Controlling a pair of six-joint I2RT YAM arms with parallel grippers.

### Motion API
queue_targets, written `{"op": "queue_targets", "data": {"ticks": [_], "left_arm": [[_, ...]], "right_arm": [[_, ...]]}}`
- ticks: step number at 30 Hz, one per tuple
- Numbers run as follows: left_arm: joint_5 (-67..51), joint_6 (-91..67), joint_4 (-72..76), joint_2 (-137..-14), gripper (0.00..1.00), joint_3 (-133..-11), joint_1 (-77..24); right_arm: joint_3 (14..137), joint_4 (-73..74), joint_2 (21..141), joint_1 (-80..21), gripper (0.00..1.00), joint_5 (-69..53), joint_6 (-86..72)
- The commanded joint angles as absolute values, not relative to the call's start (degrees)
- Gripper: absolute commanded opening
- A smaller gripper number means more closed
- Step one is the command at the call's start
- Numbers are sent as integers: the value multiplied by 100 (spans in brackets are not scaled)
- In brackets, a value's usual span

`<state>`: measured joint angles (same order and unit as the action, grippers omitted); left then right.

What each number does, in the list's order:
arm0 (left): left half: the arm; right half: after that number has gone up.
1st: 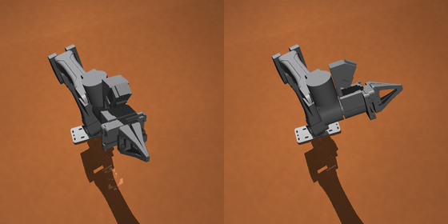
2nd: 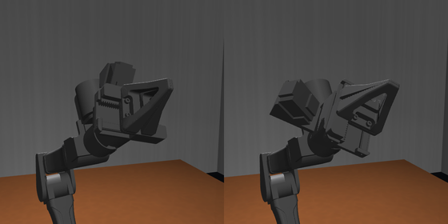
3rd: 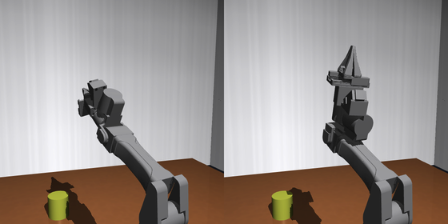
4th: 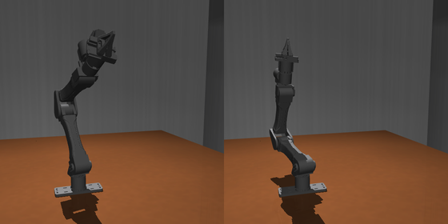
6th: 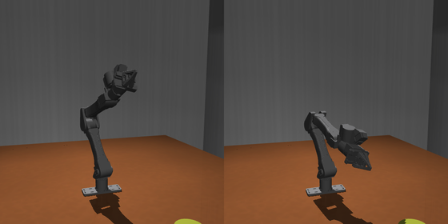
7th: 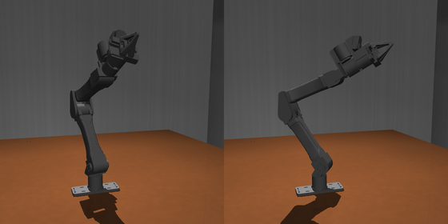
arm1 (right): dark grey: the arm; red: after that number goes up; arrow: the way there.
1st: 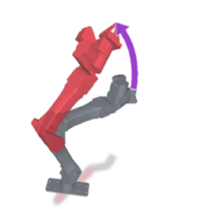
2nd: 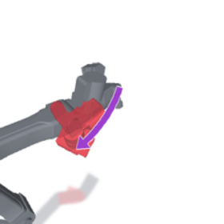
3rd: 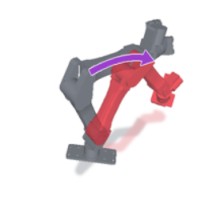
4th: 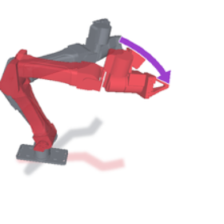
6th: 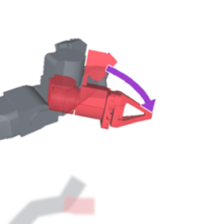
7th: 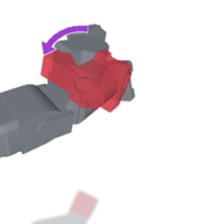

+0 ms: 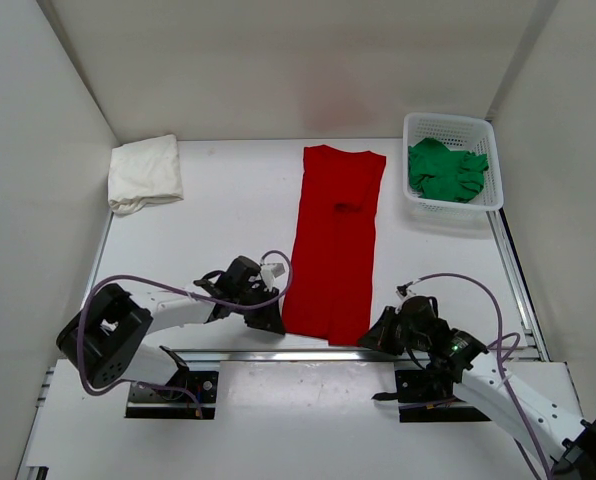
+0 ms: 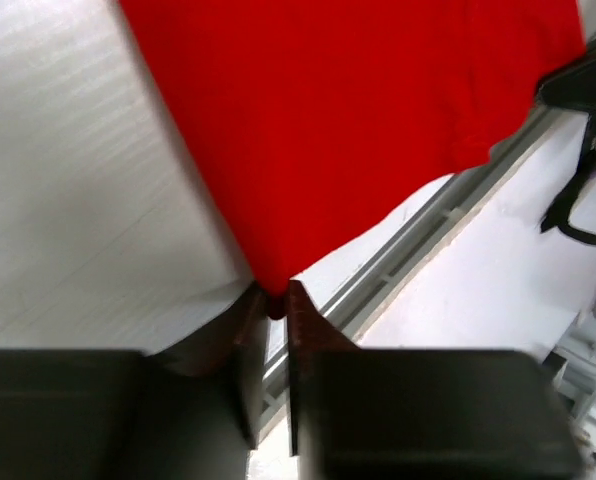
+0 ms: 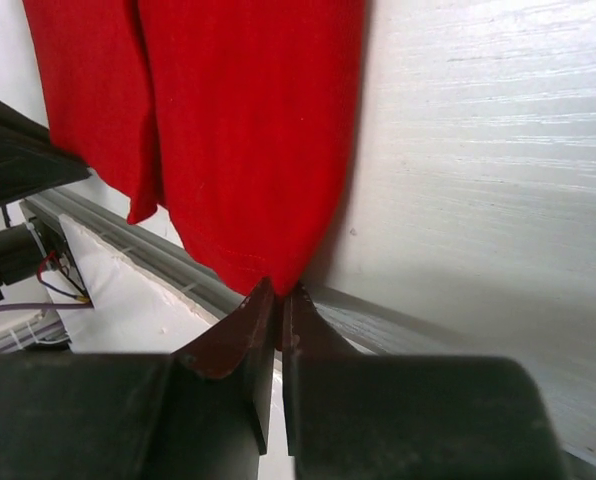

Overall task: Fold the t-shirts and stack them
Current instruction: Rotate the tshirt 90 degrees, then grab the bottom of the folded rectangular tshirt with both arms, then fold the folded rectangular tshirt in 1/3 of the way

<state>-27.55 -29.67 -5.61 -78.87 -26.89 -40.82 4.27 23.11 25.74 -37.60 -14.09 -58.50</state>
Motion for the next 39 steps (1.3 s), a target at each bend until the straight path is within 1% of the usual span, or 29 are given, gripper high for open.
{"op": "queue_targets", "data": {"ticks": [1, 2, 3, 4, 5, 6, 7, 9, 11, 12, 13, 14, 15, 16, 18, 21, 23, 25, 29, 33, 35, 39], "left_arm": [[-2838, -3014, -660, -7954, 21, -2497, -4122], [-2787, -3084, -607, -7867, 11, -2487, -4122], [-2760, -3102, -624, -7736, 9, -2505, -4131], [-2699, -3137, -641, -7673, 3, -2479, -4131], [-2681, -3181, -737, -7499, 1, -2461, -4105], [-2689, -3216, -904, -7306, 0, -2504, -4113], [-2594, -3234, -992, -7130, 0, -2540, -4157], [-2295, -3208, -1448, -6822, 0, -2986, -4219], [-2311, -3269, -1530, -6785, 0, -3425, -4036], [-2346, -3339, -1355, -6846, 0, -3654, -3843], [-2460, -3488, -1075, -7012, 0, -3778, -3710], [-2652, -3620, -942, -7092, 0, -3971, -3552], [-2628, -3673, -758, -7345, 0, -4225, -3438], [-2497, -3709, -747, -7609, 0, -4567, -3341], [-2470, -3753, -616, -8030, 0, -5024, -3270], [-2277, -3806, -571, -8839, 0, -5824, -3173], [-2075, -3840, -580, -9297, 0, -6221, -3059], [-2075, -3946, -414, -9745, 0, -6599, -2866], [-1890, -3911, -597, -10562, 0, -7380, -2655], [-1881, -3859, -589, -11186, 0, -7865, -2461], [-1916, -3771, -729, -11520, 0, -8373, -2408], [-2258, -3691, -844, -12171, 8, -8955, -2417]], "right_arm": [[351, 2215, 2426, -3648, 0, -1511, -5862], [352, 2241, 2408, -3665, 0, -1538, -5862], [369, 2285, 2382, -3691, 0, -1538, -5862], [369, 2337, 2364, -3735, 0, -1529, -5897], [439, 2347, 2373, -3848, 0, -1547, -5993], [509, 2390, 2330, -4024, 0, -1529, -5968], [727, 2547, 2312, -4138, 0, -1416, -5968], [1131, 2733, 2399, -4271, 0, -1091, -5794], [1650, 2830, 2714, -3860, 0, -1098, -5284], [1748, 2665, 3073, -3302, 0, -1560, -4778], [1871, 2524, 3285, -2530, 0, -1947, -4303], [1942, 2166, 3635, -2131, 0, -2717, -3811], [1951, 1797, 3926, -1457, 0, -3220, -3684], [2073, 1610, 4242, -998, 0, -3304, -3404], [2468, 1495, 4847, -626, 0, -3200, -3016], [3355, 1092, 5859, -483, 0, -3060, -2717], [3742, 818, 6432, -414, 0, -3041, -2663], [4103, 319, 7151, -238, 0, -3278, -2751], [4691, 44, 8346, -88, 0, -3331, -2787], [5307, -290, 9148, -36, 0, -3367, -2769], [5580, -229, 9552, -79, 0, -3305, -2734], [5924, -176, 10080, -27, 0, -3191, -2654]]}}
